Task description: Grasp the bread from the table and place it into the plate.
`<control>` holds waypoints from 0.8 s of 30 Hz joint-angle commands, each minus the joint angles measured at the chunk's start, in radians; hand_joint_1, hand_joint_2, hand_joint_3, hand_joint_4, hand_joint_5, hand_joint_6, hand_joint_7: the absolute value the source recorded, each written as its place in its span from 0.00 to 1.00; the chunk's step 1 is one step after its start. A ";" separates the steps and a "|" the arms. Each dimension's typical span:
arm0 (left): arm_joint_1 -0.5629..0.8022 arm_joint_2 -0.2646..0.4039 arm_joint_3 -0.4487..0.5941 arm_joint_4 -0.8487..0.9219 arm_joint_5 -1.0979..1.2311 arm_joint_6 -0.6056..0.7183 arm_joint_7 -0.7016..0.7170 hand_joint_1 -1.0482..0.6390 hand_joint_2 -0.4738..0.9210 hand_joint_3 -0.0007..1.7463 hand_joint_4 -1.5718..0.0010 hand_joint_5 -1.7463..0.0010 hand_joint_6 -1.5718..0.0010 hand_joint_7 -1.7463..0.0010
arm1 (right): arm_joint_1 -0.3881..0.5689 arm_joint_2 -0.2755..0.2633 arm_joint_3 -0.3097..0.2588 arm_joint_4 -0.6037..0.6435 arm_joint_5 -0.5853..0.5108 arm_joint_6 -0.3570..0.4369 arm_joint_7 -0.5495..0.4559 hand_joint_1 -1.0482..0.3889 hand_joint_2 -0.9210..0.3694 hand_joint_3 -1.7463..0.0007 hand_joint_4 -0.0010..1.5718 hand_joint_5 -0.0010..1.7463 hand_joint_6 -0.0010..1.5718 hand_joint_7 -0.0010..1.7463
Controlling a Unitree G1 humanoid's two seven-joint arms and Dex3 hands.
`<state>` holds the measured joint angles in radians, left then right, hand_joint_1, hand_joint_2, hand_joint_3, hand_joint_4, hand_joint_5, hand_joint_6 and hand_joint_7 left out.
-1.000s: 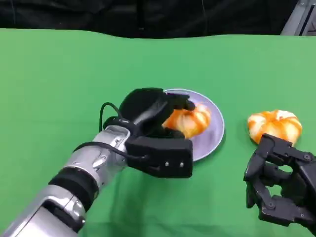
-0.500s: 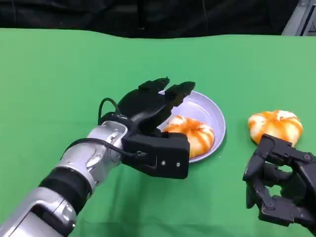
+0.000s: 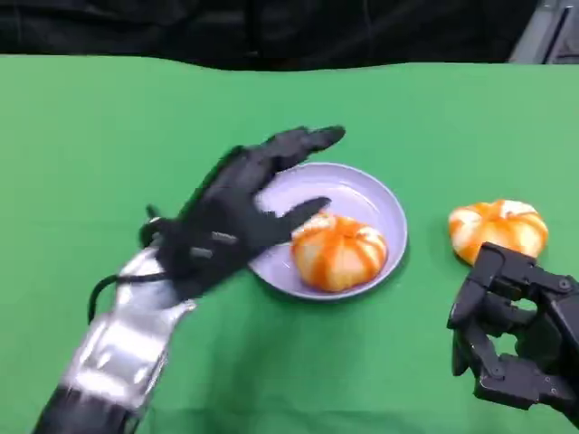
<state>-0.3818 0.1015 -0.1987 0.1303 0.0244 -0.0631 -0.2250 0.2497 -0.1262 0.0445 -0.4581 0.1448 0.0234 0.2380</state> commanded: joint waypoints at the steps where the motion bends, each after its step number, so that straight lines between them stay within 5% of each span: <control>1: 0.244 0.125 0.147 -0.381 -0.287 0.270 -0.156 0.64 0.69 0.77 0.37 0.20 0.33 0.44 | -0.008 -0.001 -0.016 0.026 -0.003 -0.016 -0.011 0.72 0.23 0.36 0.51 1.00 0.43 0.89; 4: 0.367 0.144 0.211 -0.531 -0.383 0.371 -0.148 0.64 0.72 0.76 0.43 0.02 0.47 0.11 | -0.016 -0.002 -0.020 0.042 0.002 -0.019 -0.010 0.72 0.22 0.36 0.51 1.00 0.43 0.89; 7: 0.484 0.153 0.279 -0.634 -0.479 0.435 -0.147 0.64 0.74 0.77 0.43 0.00 0.52 0.03 | -0.023 -0.010 -0.027 0.055 -0.002 -0.016 -0.008 0.72 0.22 0.36 0.50 1.00 0.42 0.89; 15: 0.680 0.119 0.372 -0.621 -0.604 0.379 -0.217 0.63 0.77 0.80 0.38 0.00 0.51 0.00 | -0.037 -0.011 -0.056 0.105 0.021 -0.032 0.012 0.73 0.19 0.40 0.50 1.00 0.43 0.87; 24: 0.627 0.125 0.410 -0.480 -0.605 0.342 -0.244 0.66 0.83 0.74 0.39 0.00 0.54 0.00 | -0.024 -0.018 -0.053 0.092 0.003 -0.034 0.013 0.73 0.19 0.39 0.51 1.00 0.43 0.89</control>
<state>0.2581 0.2175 0.1946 -0.3634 -0.5741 0.2910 -0.4697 0.2161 -0.1295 0.0048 -0.3563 0.1473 -0.0055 0.2509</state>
